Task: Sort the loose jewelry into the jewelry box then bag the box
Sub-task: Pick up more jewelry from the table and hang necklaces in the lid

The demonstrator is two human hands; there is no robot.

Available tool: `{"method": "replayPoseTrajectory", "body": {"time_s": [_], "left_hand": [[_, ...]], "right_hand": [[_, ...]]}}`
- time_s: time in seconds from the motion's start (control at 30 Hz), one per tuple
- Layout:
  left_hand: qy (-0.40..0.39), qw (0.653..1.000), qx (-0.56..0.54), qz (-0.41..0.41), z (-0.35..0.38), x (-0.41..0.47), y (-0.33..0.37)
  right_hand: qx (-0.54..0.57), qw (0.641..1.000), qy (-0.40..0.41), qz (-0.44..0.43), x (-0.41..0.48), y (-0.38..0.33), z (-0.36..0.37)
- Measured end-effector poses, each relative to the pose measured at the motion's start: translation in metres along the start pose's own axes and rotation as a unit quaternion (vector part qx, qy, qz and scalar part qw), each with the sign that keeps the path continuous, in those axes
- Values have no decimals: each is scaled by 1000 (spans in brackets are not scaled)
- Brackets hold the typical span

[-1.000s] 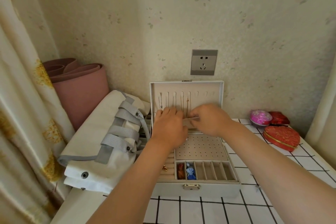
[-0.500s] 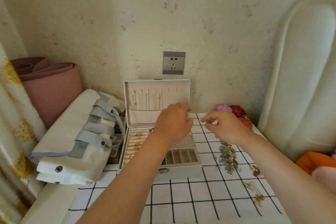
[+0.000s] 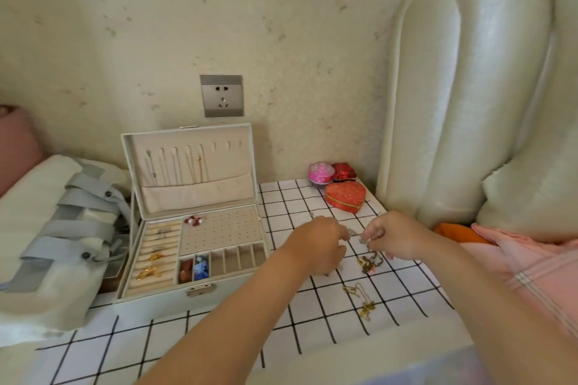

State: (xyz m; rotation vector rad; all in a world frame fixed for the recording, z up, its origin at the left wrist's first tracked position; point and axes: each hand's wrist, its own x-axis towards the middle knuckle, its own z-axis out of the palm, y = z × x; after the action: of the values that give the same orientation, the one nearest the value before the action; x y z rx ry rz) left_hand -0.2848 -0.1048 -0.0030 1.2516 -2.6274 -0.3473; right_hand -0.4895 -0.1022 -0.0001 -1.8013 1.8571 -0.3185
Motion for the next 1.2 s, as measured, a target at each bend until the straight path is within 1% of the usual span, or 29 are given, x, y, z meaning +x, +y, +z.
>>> {"method": "replayPoseTrajectory", "body": {"time_s": [0.1, 0.2, 0.27, 0.43, 0.6, 0.7, 0.8, 0.87, 0.93, 1.0, 1.07, 1.1, 1.13, 1.2], "left_hand": [[-21, 998, 32, 41, 21, 5, 9], [-6, 994, 47, 94, 39, 9, 14], [8, 992, 63, 107, 47, 13, 13], [48, 993, 58, 95, 45, 18, 14], [46, 996, 42, 59, 38, 18, 11], [52, 995, 73, 48, 35, 16, 9], [25, 993, 112, 36, 33, 15, 7], [7, 994, 105, 31, 32, 15, 8], [-2, 999, 42, 19, 30, 16, 10], [-26, 994, -103, -23, 26, 17, 15], [-40, 963, -259, -67, 19, 17, 21], [-34, 945, -315, -86, 14, 17, 23], [-25, 932, -347, -101, 10, 16, 24], [-4, 922, -367, -121, 0, 15, 23]], "right_hand": [[-2, 1000, -5, 19, -2, 17, -1], [12, 1000, -12, 10, -5, 26, -1], [18, 1000, -21, -2, -6, 27, -2], [4, 999, -39, -19, -8, 29, -6], [-10, 996, -80, -28, -10, 23, -8], [-45, 993, -103, -24, -10, 20, -7], [-74, 990, -122, -20, -7, 19, -6], [-94, 986, -139, -20, -6, 17, -4], [-85, 986, -142, -32, -5, 14, -5], [-41, 991, -112, -60, -5, 9, -9], [18, 994, -69, -80, -7, 1, -16], [51, 994, -52, -87, -7, -3, -18], [84, 991, -39, -93, -7, -6, -20], [125, 987, -28, -98, -7, -11, -20]]}}
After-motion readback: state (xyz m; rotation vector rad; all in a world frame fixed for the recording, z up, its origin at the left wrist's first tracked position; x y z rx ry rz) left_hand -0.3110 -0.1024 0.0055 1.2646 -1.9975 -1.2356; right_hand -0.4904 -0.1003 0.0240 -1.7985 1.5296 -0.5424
